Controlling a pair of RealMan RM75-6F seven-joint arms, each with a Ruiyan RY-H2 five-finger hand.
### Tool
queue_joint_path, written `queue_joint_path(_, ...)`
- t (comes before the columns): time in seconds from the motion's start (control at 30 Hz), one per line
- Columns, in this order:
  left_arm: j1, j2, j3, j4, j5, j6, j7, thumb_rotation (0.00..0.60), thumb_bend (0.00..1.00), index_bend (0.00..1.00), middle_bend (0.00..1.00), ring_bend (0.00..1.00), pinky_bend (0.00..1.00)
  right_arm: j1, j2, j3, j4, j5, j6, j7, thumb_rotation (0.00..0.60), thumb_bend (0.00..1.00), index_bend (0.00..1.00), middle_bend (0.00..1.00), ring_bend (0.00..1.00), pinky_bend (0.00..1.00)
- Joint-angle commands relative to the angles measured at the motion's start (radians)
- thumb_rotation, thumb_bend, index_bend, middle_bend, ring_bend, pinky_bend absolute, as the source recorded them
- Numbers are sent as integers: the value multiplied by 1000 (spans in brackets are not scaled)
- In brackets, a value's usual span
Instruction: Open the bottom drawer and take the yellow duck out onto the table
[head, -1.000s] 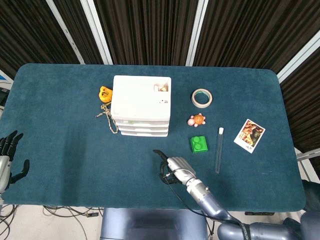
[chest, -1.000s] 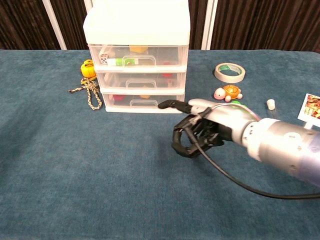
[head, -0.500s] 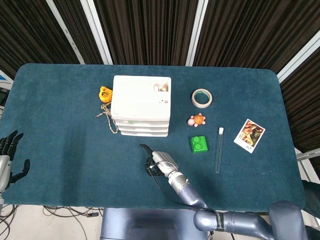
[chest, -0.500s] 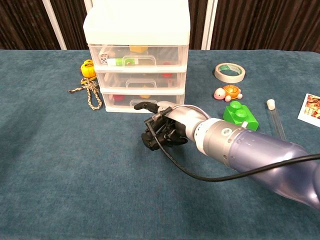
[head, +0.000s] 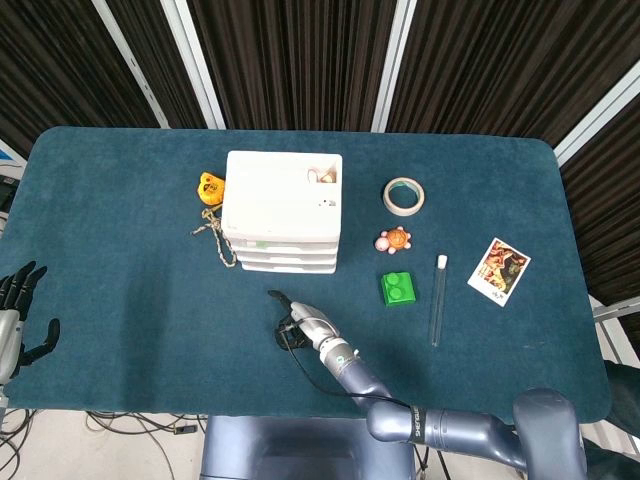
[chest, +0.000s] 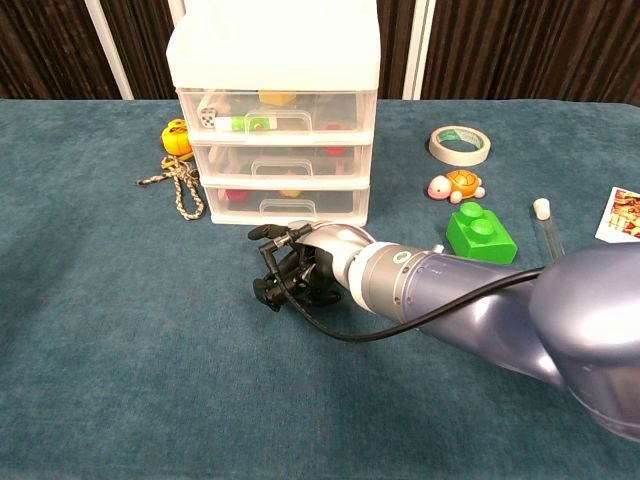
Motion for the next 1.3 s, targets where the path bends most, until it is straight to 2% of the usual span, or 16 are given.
queue_joint_path(0.03, 0, 0, -1, 0, -1, 1, 0, 600, 477, 51, 0, 0, 0, 21, -16, 6, 39, 16, -20, 15, 600, 620, 0, 735, 859, 1000)
queue_joint_path(0.8, 0, 4, -4, -4, -15, -6, 1, 600, 477, 50, 0, 0, 0, 71, -59, 42, 196, 35, -31, 91, 600, 620, 0, 778, 893, 1000)
queue_joint_path(1.3, -2, 6, -2, -5, -15, -11, 2, 600, 477, 51, 0, 0, 0, 84, -56, 46, 200, 61, -26, 97, 600, 620, 0, 782, 898, 1000)
